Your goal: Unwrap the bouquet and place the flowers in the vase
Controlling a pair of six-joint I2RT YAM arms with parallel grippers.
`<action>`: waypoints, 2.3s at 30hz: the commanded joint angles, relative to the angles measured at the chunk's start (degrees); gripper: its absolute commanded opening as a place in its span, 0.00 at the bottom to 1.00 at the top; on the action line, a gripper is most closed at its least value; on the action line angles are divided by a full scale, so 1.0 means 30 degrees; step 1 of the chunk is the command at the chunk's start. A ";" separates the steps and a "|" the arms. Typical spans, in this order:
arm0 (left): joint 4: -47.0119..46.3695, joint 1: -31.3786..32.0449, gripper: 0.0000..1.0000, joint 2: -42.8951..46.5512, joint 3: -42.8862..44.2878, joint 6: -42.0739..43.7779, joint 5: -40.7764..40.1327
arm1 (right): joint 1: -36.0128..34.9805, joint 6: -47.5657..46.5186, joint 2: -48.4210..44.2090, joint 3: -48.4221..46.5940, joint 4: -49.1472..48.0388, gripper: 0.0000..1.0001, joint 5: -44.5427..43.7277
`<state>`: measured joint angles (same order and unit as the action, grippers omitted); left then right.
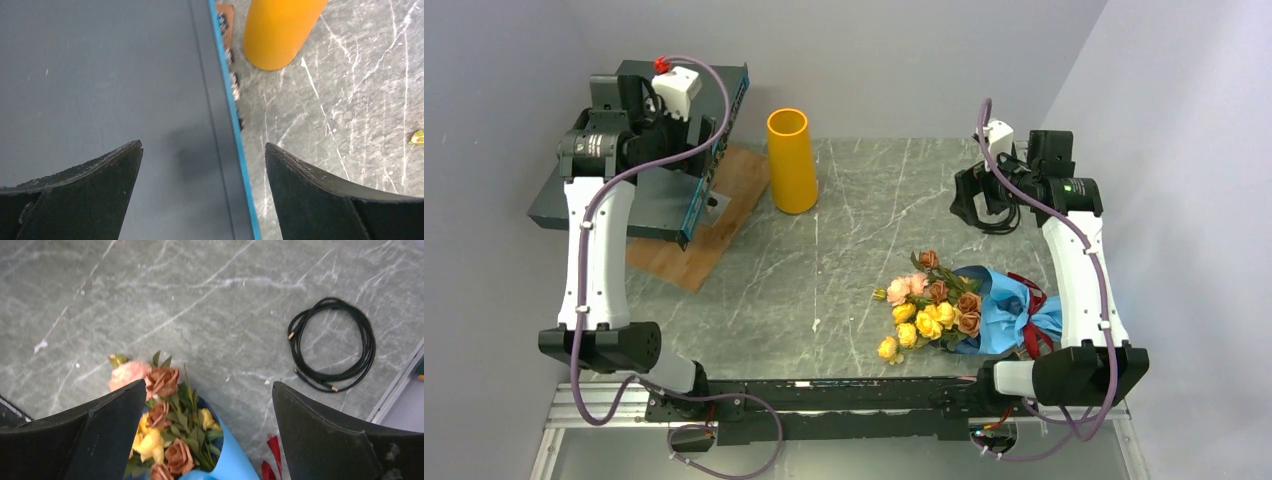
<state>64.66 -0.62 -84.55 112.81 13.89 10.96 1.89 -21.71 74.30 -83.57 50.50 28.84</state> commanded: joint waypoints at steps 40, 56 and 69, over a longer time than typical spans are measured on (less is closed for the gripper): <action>-0.9183 1.5588 0.82 0.2922 -1.3243 0.5726 0.6423 | 0.0335 -1.3868 0.9614 0.2002 0.8686 0.31 -0.2796; -1.1485 1.5970 0.75 0.1541 -1.4885 0.6110 0.6570 | -0.0513 0.0006 1.2331 -0.1509 0.0568 0.00 0.2835; -1.5640 1.7016 0.75 -0.2581 -1.3819 0.3932 0.5146 | 0.2328 0.0637 1.3190 -0.6600 0.4075 0.96 0.5529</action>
<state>24.40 49.34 -89.14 68.62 28.82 27.09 1.93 -16.75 118.08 -98.96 55.59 41.74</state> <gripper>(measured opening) 0.750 0.928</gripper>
